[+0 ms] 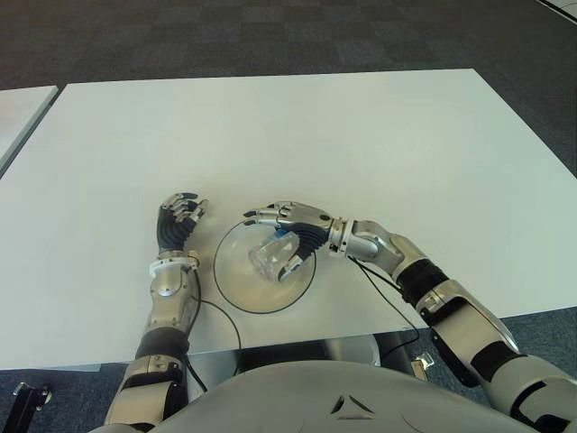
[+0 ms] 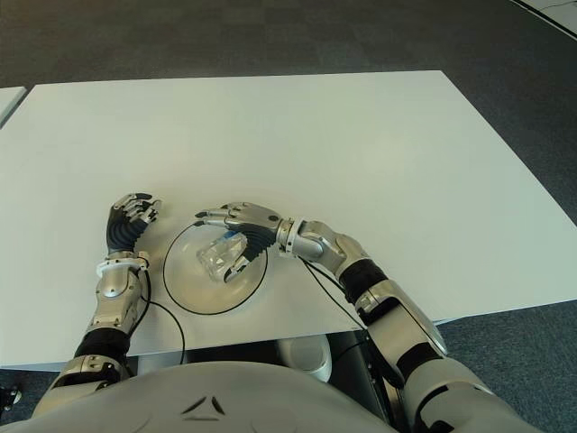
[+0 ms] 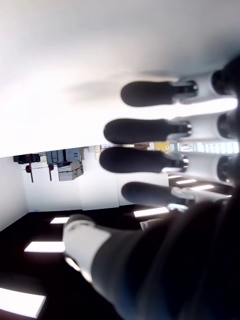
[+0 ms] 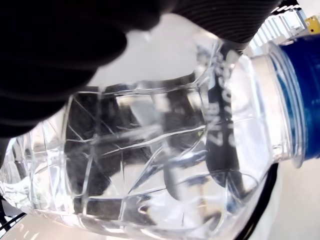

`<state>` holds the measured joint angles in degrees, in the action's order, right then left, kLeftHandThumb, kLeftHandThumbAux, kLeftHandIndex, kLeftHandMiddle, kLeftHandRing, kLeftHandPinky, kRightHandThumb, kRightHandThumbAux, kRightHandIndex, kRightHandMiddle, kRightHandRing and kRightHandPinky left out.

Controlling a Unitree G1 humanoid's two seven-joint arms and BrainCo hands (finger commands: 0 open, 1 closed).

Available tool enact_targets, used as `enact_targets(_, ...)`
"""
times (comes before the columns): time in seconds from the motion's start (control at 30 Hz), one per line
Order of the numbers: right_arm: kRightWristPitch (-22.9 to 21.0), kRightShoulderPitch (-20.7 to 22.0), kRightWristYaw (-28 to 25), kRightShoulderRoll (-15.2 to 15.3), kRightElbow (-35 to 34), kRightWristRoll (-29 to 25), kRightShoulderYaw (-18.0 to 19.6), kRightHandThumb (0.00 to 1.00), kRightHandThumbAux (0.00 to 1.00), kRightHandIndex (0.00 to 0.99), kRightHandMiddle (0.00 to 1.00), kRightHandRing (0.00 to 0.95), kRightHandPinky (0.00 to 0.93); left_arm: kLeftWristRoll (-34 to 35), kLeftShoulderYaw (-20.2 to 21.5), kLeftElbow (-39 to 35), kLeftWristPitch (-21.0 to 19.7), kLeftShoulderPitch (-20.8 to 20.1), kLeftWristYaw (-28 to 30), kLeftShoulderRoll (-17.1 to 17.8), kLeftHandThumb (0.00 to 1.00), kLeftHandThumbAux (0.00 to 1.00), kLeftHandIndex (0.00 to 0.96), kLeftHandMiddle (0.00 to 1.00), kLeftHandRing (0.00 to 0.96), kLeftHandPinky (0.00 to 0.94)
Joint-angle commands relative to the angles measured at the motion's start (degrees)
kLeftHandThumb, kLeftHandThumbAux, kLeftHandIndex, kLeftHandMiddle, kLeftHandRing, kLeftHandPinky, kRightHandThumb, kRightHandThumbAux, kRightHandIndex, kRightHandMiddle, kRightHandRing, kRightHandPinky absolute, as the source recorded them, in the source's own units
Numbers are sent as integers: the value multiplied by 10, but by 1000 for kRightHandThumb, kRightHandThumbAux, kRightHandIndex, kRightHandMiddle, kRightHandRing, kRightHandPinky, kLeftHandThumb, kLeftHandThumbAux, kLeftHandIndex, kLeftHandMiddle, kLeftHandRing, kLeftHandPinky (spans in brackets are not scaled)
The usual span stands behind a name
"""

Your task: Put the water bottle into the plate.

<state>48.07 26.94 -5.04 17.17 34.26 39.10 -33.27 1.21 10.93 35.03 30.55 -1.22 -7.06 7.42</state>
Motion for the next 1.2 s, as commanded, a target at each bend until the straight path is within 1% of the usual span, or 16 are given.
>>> enact_targets(0.03, 2, -6, 18, 7, -11, 14, 1, 0, 372, 0, 0, 0, 0, 3, 2, -9, -17, 7, 0, -5, 704, 714, 433, 592, 562, 551)
enact_targets(0.17, 0, -7, 38, 9, -19, 30, 3, 11, 358, 0, 0, 0, 0, 4, 3, -14, -22, 8, 0, -6, 705, 714, 433, 593, 563, 552)
enact_targets(0.3, -7, -8, 84, 16, -37, 69, 3, 31, 344, 0, 0, 0, 0, 4, 3, -18, -27, 10, -2, -8, 705, 713, 433, 591, 561, 545)
enact_targets(0.53, -12, -2, 123, 24, -55, 100, 4, 58, 318, 0, 0, 0, 0, 2, 3, -19, -25, 11, -2, -9, 705, 714, 433, 590, 561, 540)
enact_targets(0.8, -9, 2, 122, 37, -95, 97, 12, 82, 287, 0, 0, 0, 0, -1, 2, -23, -25, 12, -5, -11, 705, 714, 433, 589, 556, 537)
enact_targets(1.07, -1, 4, 137, 44, -117, 104, 13, 99, 265, 0, 0, 0, 0, -2, 2, -27, -33, 13, -6, -12, 705, 713, 433, 586, 553, 536)
enact_targets(1.2, 4, 3, 158, 47, -133, 119, 11, 101, 253, 0, 0, 0, 0, -5, 2, -19, -14, 11, -4, -11, 705, 713, 433, 606, 581, 579)
